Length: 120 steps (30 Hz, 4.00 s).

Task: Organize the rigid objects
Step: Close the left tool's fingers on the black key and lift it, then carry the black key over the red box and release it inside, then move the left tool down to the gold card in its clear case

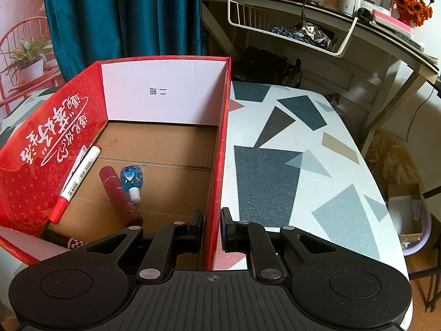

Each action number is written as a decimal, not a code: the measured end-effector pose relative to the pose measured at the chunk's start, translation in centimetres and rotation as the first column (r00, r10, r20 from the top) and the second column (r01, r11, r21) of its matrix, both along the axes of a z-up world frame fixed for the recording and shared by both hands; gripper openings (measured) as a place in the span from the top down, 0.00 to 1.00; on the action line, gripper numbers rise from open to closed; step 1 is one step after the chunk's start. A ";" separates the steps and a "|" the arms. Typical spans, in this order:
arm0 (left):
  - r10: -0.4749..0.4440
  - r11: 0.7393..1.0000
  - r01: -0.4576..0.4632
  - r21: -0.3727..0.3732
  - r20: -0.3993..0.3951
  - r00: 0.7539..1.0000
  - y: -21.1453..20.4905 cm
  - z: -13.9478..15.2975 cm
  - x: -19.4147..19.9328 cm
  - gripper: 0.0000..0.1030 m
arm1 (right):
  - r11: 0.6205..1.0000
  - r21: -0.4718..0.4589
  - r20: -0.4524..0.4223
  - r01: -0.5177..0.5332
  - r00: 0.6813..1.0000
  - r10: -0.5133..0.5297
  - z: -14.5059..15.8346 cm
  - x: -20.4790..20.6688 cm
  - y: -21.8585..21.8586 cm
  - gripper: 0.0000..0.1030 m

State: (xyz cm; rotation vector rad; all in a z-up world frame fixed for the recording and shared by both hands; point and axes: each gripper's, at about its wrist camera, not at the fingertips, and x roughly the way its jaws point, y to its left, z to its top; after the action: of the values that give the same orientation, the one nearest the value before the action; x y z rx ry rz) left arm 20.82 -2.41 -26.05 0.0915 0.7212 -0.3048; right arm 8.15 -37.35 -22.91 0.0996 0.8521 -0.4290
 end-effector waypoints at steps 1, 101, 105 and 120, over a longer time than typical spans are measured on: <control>0.004 1.000 -0.004 0.001 -0.009 1.000 0.1 -0.1 0.1 0.97 | 1.000 0.000 -0.001 0.000 1.000 0.000 0.0 0.0 0.0 0.88; -0.159 0.986 0.149 -0.078 -0.148 0.976 1.0 1.5 -0.3 0.45 | 1.000 0.012 -0.010 -0.009 1.000 0.009 -0.1 0.1 -0.1 0.87; -0.156 0.988 0.152 -0.035 -0.185 0.970 0.8 0.6 -1.2 0.28 | 1.000 0.003 -0.018 -0.016 1.000 0.017 0.0 0.2 0.0 0.87; -0.125 0.985 0.141 0.096 -0.156 0.980 -1.1 -1.1 -2.3 0.42 | 1.000 -0.001 -0.025 -0.017 1.000 0.017 0.0 0.5 0.0 0.86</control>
State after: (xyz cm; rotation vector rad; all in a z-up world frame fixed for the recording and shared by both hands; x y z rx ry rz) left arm 18.49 -3.55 -27.19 0.2207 0.8821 -0.4043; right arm 8.64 -37.32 -22.89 0.0860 0.8764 -0.4156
